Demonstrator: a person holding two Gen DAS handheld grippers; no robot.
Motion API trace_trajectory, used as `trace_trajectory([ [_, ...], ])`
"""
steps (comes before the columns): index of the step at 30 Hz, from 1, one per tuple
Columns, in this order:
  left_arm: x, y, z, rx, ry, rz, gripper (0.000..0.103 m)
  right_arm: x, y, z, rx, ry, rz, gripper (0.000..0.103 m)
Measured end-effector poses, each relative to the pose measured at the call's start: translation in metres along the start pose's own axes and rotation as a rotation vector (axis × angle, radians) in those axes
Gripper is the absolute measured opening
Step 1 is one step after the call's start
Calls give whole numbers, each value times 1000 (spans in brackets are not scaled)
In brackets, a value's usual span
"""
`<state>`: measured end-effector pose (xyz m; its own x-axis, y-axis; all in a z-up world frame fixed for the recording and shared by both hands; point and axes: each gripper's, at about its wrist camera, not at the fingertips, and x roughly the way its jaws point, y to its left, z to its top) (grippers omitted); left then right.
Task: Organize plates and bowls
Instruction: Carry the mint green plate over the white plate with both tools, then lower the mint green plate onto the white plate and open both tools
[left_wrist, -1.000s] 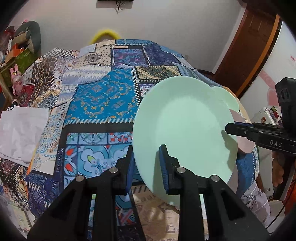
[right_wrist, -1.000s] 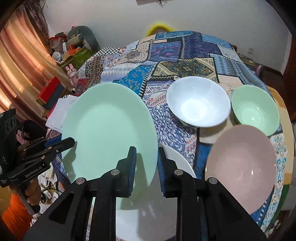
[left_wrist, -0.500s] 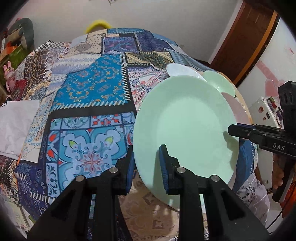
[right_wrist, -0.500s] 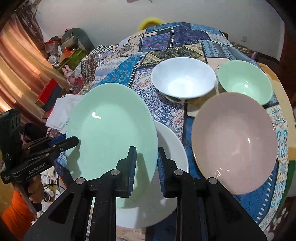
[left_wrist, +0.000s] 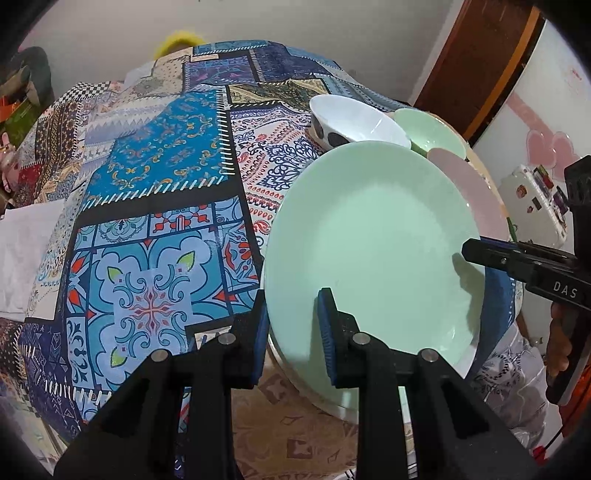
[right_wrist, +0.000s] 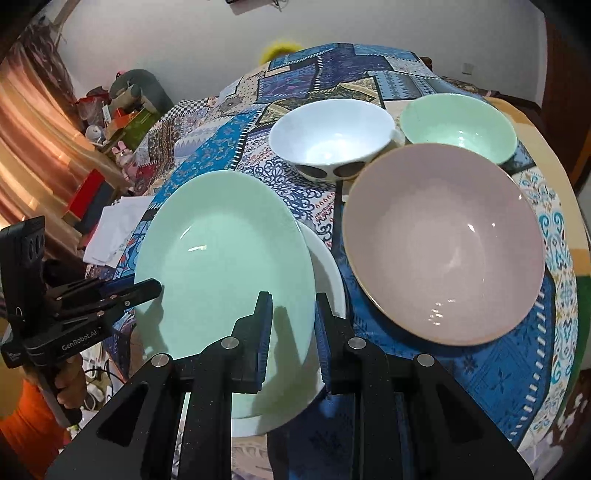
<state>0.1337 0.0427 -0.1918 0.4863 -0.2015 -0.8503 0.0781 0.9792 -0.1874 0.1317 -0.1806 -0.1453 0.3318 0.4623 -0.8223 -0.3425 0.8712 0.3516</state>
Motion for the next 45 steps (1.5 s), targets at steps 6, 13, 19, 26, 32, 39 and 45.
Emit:
trace_trajectory([
  [6, 3, -1, -2, 12, -1, 18, 25, 7, -6, -5, 30, 18, 25, 21],
  [13, 4, -5, -2, 39, -7, 51, 25, 12, -8, -8, 40, 36, 36, 21],
  [19, 9, -5, 3, 50, -4, 79, 25, 12, -8, -9, 36, 40, 42, 23],
  [26, 13, -10, 4, 75, -9, 93, 25, 9, -9, -10, 33, 36, 46, 23],
  [32, 15, -9, 4, 70, -8, 91, 25, 9, -10, -11, 39, 34, 57, 23],
  [39, 6, -6, 5, 56, -14, 97, 29, -8, -12, -14, 11, 4, 22, 23],
  [45, -19, -12, 12, 41, -95, 90, 50, -44, -16, -12, -26, -118, -49, 27],
])
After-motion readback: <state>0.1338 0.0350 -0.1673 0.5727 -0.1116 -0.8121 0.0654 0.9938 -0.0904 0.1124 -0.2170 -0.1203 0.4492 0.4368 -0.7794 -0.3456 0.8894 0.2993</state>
